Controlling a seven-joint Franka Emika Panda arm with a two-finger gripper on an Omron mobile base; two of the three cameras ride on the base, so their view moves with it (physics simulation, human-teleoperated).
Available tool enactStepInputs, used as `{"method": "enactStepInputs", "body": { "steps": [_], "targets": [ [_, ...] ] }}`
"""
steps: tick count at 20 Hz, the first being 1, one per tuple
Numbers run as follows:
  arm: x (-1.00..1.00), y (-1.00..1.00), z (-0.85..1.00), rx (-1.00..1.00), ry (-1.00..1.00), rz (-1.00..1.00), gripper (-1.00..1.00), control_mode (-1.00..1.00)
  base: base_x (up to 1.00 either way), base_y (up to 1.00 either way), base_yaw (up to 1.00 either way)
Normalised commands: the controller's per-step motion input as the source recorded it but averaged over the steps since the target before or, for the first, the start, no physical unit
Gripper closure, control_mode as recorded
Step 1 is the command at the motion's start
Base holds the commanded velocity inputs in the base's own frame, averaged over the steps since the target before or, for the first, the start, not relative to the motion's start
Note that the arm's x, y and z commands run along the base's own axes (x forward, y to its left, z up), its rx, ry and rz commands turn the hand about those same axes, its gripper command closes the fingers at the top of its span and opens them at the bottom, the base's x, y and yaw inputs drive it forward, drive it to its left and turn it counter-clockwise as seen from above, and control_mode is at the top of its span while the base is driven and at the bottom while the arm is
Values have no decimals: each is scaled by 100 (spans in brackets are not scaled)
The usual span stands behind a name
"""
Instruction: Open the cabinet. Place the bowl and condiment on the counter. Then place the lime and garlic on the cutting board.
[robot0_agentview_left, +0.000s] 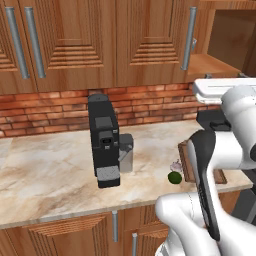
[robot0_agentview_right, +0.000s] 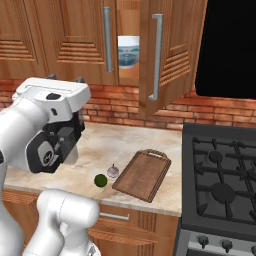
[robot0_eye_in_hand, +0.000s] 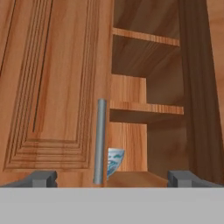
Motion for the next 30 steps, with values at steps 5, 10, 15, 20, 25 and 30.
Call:
{"method": "enactStepInputs", "body": {
  "steps": [5, 10, 15, 20, 25, 30],
  "targets": [
    [20, -14, 1, 1, 1, -1, -100, -100, 0, 0, 0],
    [18, -16, 0, 1, 0, -2, -100, -100, 0, 0, 0],
    [25, -10, 0, 0, 1, -2, -100, -100, 0, 0, 0],
    [27, -13, 0, 1, 2, -1, -100, -100, 0, 0, 0],
    [26, -17, 0, 2, 1, 0, -100, -100, 0, 0, 0],
    [31, -14, 0, 2, 2, 0, -100, -100, 0, 0, 0]
  ]
}}
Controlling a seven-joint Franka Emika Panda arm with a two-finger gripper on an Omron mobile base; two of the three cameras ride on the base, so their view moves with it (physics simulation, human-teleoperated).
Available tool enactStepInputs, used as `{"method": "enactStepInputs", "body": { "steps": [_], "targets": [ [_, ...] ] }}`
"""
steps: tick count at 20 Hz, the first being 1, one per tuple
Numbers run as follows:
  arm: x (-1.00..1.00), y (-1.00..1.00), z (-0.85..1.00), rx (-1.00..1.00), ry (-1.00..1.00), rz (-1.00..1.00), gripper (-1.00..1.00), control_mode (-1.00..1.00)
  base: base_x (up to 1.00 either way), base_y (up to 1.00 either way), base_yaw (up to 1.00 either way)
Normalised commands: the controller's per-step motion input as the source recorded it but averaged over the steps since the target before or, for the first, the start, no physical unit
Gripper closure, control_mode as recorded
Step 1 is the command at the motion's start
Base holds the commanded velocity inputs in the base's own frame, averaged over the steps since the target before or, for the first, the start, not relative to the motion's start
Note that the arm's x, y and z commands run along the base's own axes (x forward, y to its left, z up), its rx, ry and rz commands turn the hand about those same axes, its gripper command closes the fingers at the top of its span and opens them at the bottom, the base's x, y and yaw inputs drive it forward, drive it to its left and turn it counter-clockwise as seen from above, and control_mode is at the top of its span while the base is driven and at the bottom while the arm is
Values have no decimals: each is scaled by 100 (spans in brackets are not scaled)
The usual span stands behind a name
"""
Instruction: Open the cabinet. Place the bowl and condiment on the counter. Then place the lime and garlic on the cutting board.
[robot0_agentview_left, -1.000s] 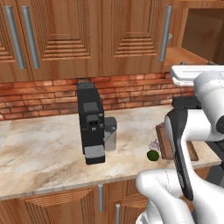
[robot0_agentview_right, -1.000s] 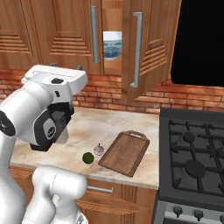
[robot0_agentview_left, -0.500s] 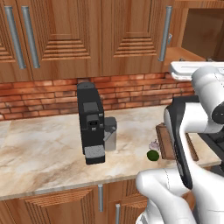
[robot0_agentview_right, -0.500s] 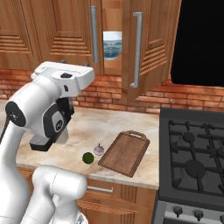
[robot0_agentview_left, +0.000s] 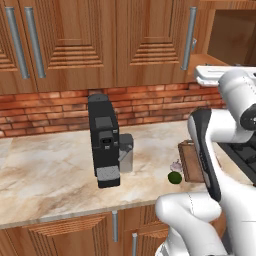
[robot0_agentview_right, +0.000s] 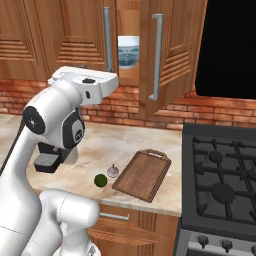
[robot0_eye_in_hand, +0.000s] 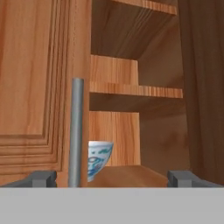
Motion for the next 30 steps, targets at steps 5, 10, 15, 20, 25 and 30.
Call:
{"method": "enactStepInputs", "body": {
  "steps": [5, 10, 15, 20, 25, 30],
  "targets": [
    [34, -10, -1, 1, 3, 0, -100, -100, 0, 0, 0],
    [21, -17, 0, 1, 2, 0, -100, -100, 0, 0, 0],
    [22, -16, -1, 1, 2, -1, -100, -100, 0, 0, 0],
    [26, -15, -2, 1, 2, 0, -100, -100, 0, 0, 0],
    [22, -15, -2, 1, 2, -1, -100, -100, 0, 0, 0],
    [14, -20, -2, 1, 1, -2, -100, -100, 0, 0, 0]
  ]
}}
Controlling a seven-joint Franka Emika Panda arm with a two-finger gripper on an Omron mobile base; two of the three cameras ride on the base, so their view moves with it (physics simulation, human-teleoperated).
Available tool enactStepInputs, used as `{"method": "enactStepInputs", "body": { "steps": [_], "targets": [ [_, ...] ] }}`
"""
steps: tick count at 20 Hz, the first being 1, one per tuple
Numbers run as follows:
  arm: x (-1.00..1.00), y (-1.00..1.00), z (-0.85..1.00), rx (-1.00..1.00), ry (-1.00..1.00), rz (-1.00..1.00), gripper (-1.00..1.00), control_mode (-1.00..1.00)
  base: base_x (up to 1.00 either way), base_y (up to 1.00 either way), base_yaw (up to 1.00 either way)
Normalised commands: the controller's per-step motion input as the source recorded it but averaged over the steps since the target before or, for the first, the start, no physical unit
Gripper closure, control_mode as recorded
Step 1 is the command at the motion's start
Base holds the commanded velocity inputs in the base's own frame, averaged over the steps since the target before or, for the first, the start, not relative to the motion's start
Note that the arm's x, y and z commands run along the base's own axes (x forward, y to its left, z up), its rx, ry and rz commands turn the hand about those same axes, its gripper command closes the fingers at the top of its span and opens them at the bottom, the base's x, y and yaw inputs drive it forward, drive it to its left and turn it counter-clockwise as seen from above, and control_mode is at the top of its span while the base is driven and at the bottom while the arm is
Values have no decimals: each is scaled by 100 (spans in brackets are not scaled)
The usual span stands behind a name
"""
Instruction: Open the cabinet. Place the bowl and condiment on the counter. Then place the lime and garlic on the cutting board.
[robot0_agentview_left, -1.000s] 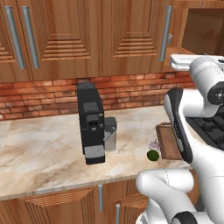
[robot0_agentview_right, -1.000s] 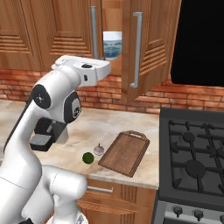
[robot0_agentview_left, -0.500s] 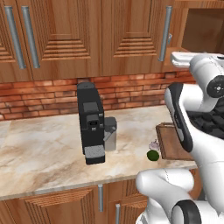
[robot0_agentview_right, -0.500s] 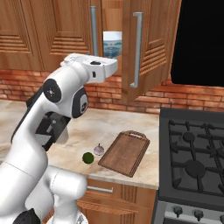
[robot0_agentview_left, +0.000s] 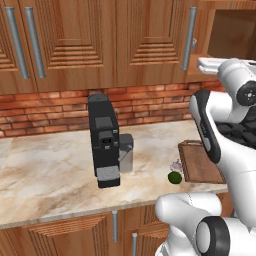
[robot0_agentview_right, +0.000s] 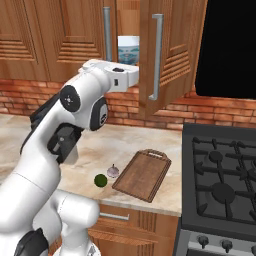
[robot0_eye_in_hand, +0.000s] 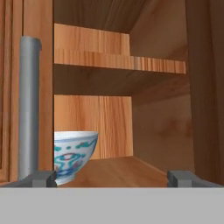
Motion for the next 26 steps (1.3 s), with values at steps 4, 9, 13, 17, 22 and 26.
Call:
{"method": "enactStepInputs", "body": {
  "steps": [4, 9, 13, 17, 22, 26],
  "targets": [
    [12, -16, -2, 0, 0, -2, -100, -100, 0, 0, 0],
    [14, -16, -3, 0, 0, -2, -100, -100, 0, 0, 0],
    [9, -18, 0, 1, 0, -3, -100, -100, 0, 0, 0],
    [-2, -26, 0, 2, 0, -4, -100, -100, 0, 0, 0],
    [-22, -38, 1, 4, -3, -5, -100, -100, 0, 0, 0],
    [-21, -44, 0, 2, -5, -3, -100, -100, 0, 0, 0]
  ]
}}
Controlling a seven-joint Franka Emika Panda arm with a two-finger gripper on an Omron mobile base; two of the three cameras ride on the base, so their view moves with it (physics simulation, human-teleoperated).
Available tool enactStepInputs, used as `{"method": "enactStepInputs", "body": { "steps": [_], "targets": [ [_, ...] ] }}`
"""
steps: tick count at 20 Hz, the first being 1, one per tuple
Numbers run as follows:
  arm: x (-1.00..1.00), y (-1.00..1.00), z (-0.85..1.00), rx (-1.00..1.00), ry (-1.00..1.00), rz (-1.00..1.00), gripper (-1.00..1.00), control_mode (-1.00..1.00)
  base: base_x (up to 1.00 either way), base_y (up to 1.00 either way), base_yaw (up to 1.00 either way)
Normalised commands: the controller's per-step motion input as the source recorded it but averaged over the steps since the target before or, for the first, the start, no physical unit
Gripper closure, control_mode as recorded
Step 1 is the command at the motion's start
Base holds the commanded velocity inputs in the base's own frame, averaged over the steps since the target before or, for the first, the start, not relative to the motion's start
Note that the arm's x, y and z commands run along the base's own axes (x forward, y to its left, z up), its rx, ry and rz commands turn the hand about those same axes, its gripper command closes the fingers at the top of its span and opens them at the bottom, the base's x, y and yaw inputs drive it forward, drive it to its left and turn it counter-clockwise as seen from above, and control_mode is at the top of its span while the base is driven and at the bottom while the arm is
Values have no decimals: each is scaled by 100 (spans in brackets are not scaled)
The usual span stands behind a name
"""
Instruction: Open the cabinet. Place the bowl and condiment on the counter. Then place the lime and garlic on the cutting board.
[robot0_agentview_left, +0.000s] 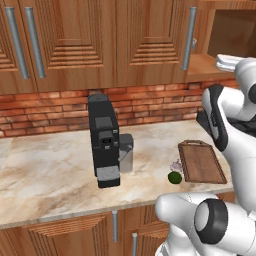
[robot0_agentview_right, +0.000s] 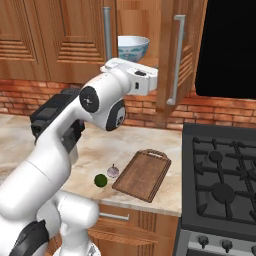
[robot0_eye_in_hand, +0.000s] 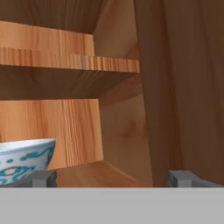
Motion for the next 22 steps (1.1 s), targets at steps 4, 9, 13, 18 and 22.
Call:
{"method": "enactStepInputs", "body": {
  "steps": [4, 9, 13, 18, 22],
  "targets": [
    [-5, -46, 0, 0, -8, 1, -100, -100, 0, 0, 0],
    [7, -40, 0, 0, -7, 8, -100, -100, 0, 0, 0],
    [5, -43, -4, 1, -1, 6, -100, -100, 0, 0, 0],
    [1, -43, 0, 1, 0, 4, -100, -100, 0, 0, 0],
    [0, -46, 0, 2, 0, 3, -100, -100, 0, 0, 0]
  ]
}}
